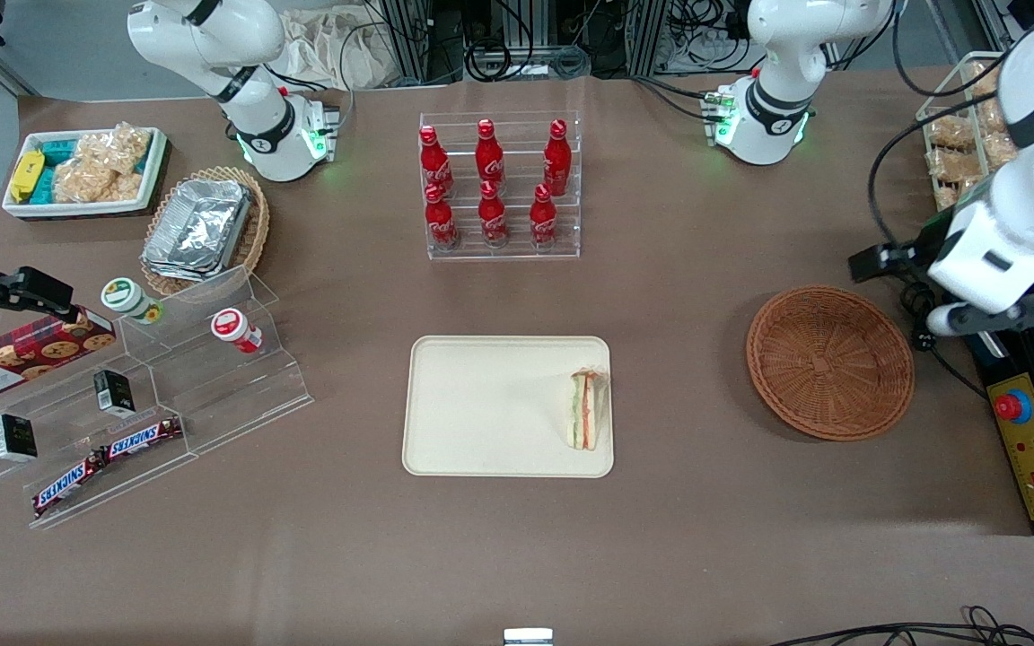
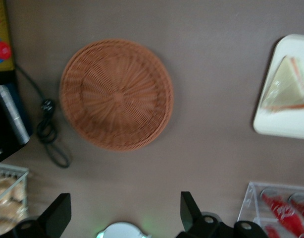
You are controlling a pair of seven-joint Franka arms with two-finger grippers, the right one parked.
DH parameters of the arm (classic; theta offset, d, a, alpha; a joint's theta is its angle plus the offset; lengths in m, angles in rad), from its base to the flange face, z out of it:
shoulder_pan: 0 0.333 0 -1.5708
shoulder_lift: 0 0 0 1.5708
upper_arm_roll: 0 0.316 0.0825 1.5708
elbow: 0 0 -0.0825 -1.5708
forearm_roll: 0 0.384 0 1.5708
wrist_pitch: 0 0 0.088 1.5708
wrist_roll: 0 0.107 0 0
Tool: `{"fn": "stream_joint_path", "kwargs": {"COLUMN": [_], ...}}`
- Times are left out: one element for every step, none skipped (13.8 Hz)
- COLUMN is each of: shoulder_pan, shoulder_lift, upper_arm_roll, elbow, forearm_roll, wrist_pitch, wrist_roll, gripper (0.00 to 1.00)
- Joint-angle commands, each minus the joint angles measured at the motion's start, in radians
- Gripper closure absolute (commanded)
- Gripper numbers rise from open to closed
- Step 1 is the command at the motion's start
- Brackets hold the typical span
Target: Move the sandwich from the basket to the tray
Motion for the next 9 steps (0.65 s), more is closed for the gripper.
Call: {"fn": "stream_joint_path", "kwargs": {"shoulder_pan": [-0.108, -0.108, -0.108, -0.108, -0.108, -0.109, -0.111, -0.111, -0.111], "shoulder_lift": [-0.088, -0.117, -0.144, -0.161, -0.151, -0.133, -0.113, -0.106, -0.109], "upper_arm_roll": [0.147, 0.155, 0.157, 0.158, 0.158, 0.158, 0.157, 0.157, 0.157], "elbow": [-0.031, -0.048, -0.063, -0.072, -0.06, -0.037, -0.008, 0.012, 0.014], "forearm_roll": [-0.016, -0.016, -0.01, -0.008, -0.005, 0.001, 0.001, -0.01, -0.01], "wrist_pitch": [-0.038, -0.039, -0.044, -0.047, -0.048, -0.048, -0.048, -0.048, -0.048], "wrist_roll": [0.043, 0.063, 0.089, 0.104, 0.1, 0.103, 0.103, 0.101, 0.101], "gripper": [0.01, 0.01, 0.01, 0.01, 0.01, 0.01, 0.01, 0.01, 0.01]}}
